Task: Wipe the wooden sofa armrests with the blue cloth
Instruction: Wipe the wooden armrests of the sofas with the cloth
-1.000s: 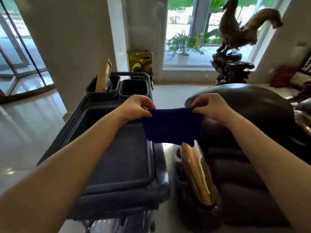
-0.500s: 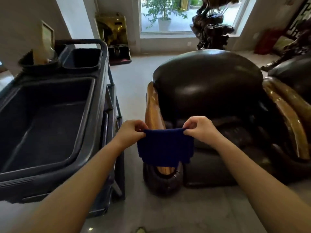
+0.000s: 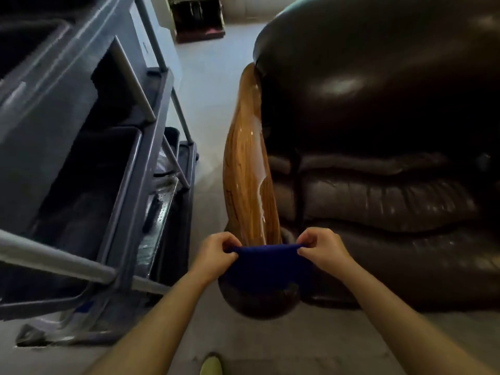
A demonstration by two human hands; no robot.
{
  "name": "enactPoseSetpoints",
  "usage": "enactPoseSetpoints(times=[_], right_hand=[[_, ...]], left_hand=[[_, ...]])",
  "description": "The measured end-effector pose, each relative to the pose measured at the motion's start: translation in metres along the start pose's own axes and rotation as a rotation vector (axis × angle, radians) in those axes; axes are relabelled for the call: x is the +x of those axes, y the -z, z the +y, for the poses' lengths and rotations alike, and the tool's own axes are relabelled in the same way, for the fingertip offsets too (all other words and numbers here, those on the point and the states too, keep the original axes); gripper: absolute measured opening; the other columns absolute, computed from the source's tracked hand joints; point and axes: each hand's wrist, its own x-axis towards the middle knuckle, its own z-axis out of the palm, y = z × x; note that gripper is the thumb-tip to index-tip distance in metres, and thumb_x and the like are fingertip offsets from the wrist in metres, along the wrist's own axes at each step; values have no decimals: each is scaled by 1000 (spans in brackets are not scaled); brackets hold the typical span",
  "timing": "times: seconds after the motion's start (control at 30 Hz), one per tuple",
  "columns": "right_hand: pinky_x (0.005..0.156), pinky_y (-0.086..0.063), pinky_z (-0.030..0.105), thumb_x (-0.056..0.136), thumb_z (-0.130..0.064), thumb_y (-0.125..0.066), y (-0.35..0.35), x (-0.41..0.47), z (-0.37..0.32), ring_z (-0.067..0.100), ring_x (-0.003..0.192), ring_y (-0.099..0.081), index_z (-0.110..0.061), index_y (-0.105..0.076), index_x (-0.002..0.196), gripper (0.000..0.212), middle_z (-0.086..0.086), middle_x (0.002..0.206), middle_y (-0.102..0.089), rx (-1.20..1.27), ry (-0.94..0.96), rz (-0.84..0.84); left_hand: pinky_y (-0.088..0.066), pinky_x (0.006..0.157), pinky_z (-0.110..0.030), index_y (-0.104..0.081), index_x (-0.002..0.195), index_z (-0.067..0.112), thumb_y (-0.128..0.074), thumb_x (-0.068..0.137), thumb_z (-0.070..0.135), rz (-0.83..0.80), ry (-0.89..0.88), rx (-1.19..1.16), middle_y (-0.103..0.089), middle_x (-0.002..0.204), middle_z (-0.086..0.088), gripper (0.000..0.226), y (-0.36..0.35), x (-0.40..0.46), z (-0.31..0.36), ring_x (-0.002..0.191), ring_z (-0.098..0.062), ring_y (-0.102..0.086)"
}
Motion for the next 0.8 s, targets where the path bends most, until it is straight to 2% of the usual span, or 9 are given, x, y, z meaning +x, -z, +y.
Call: enactPoseSetpoints(times=[0.17, 0.27, 0.37, 0.43, 0.5, 0.57, 0.63, 0.73, 0.8], right_hand=[[55, -45, 16, 80, -13, -65, -23, 61, 30, 5, 80, -60, -31, -60, 80, 19, -9, 87, -60, 46, 48, -23], [62, -49, 19, 81, -13, -63, -26, 90, 25, 8, 86, -61, -30, -59, 84, 18, -8, 90, -60, 96, 122, 37], [88, -45, 27, 83, -21, -61, -40, 101, 27, 14, 112, -53, -27, -54, 111, 30, -5, 115, -57, 17, 243, 393], [110, -24, 38, 89, -33, -48, -66, 93, 38, 15, 136, -26, -29, -33, 136, 50, 0, 146, -35, -61, 297, 667], [116, -3, 39, 92, -40, -33, -102, 79, 52, 14, 143, -1, -32, -10, 144, 57, -2, 156, -5, -133, 361, 684], [116, 1, 41, 93, -41, -27, -135, 77, 69, 16, 143, 7, -30, 0, 145, 59, 0, 156, 4, -243, 415, 569], [116, -5, 45, 93, -40, -27, -155, 86, 81, 18, 143, 7, -28, 1, 145, 61, 3, 156, 2, -316, 422, 508], [115, -9, 40, 94, -37, -29, -163, 101, 87, 23, 143, 1, -23, -4, 146, 59, 7, 155, -4, -349, 428, 551], [115, -12, 37, 94, -36, -28, -163, 109, 87, 25, 143, -2, -21, -6, 146, 58, 7, 155, -5, -364, 456, 572]], left_hand=[[-53, 73, -26, -65, 83, 21, -62, 77, 1, 84, 19, -16, -65, 84, 5, 21, -36, 47, -39, 85, -11, -63], [-52, 78, -26, -62, 88, 21, -59, 81, 3, 164, -92, -16, -64, 89, 6, 20, -34, 76, -44, 87, -9, -62], [-35, 101, -24, -51, 122, 17, -51, 88, 12, 490, -244, 49, -53, 127, -5, 34, -42, 90, -45, 123, -19, -47], [-8, 116, -26, -20, 144, 19, -37, 94, 27, 680, -283, 153, -16, 155, -3, 53, -63, 82, -50, 143, -17, -12], [8, 117, -33, 1, 146, 22, -23, 95, 34, 639, -359, 278, 11, 156, 5, 58, -98, 66, -61, 144, -16, 6], [10, 117, -39, 10, 145, 25, -16, 95, 37, 493, -410, 388, 21, 154, 8, 57, -134, 62, -79, 143, -15, 10], [8, 116, -39, 14, 143, 28, -15, 94, 36, 419, -376, 396, 18, 155, 7, 58, -158, 68, -92, 142, -11, 13], [2, 116, -38, 5, 144, 24, -22, 93, 29, 454, -328, 315, -4, 154, -4, 58, -169, 82, -98, 143, -12, 9], [0, 116, -39, 5, 144, 24, -24, 93, 28, 484, -346, 277, -4, 155, -2, 59, -170, 89, -99, 144, -13, 6]])
